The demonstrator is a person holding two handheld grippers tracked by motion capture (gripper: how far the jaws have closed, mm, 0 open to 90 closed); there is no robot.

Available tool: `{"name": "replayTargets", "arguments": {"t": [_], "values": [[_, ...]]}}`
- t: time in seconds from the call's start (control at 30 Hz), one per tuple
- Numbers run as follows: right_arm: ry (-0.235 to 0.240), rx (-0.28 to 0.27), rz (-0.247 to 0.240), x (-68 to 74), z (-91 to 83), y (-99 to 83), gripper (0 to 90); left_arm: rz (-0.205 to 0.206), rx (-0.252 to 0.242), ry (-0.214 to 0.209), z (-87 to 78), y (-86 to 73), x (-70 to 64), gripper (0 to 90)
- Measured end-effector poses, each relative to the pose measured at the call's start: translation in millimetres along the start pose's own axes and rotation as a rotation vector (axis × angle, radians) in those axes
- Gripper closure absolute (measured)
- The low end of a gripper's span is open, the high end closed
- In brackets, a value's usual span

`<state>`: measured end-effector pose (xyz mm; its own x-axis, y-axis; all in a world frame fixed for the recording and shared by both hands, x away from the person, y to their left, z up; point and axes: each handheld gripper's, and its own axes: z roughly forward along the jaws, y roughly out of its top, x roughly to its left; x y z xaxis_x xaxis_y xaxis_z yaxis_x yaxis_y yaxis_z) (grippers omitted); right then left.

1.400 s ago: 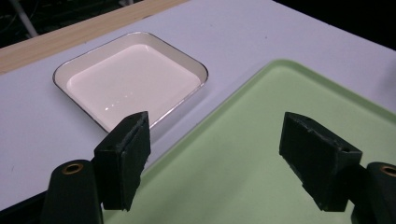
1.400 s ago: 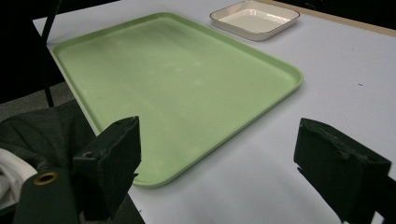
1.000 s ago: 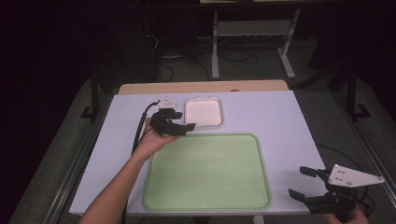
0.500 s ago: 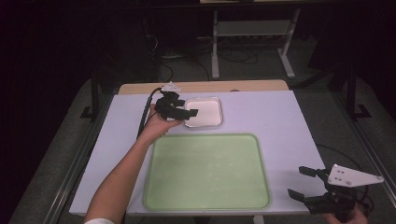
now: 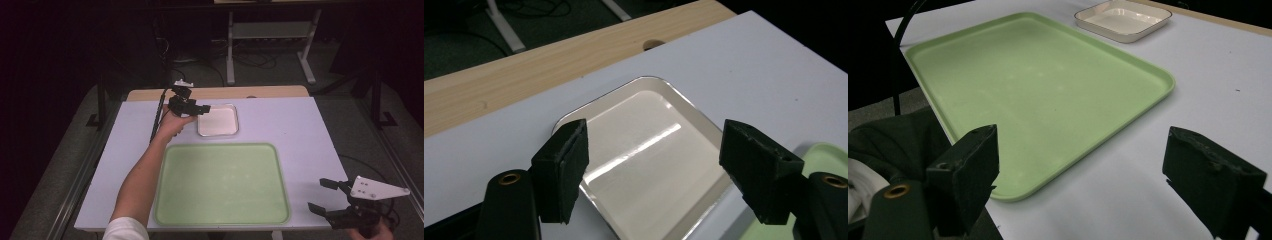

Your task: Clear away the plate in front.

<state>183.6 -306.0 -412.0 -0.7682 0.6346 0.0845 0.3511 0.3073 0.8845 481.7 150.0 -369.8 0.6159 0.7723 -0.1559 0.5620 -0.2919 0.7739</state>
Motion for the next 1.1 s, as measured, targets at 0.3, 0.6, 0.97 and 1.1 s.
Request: {"name": "replayTargets", "arguments": {"t": [0.3, 0.6, 0.97, 1.1], "values": [[0.004, 0.013, 0.001, -0.3, 1.8, -1.8, 14.4, -0.071, 0.101, 0.077, 26.1, -12.1, 12.7, 32.7], [0.000, 0.012, 0.000, -0.4, 1.1, -2.6, 14.4, -0.163, 0.168, 0.158, 47.0, -21.8, 22.2, 44.3], [0.002, 0.013, 0.003, -0.8, 1.5, -3.1, 14.5, -0.257, 0.215, 0.200, 58.5, -28.3, 28.9, 64.7], [0.003, 0.012, 0.005, -1.3, 0.9, -3.1, 14.6, -0.265, 0.224, 0.197, 60.8, -29.6, 28.7, 70.1]]}}
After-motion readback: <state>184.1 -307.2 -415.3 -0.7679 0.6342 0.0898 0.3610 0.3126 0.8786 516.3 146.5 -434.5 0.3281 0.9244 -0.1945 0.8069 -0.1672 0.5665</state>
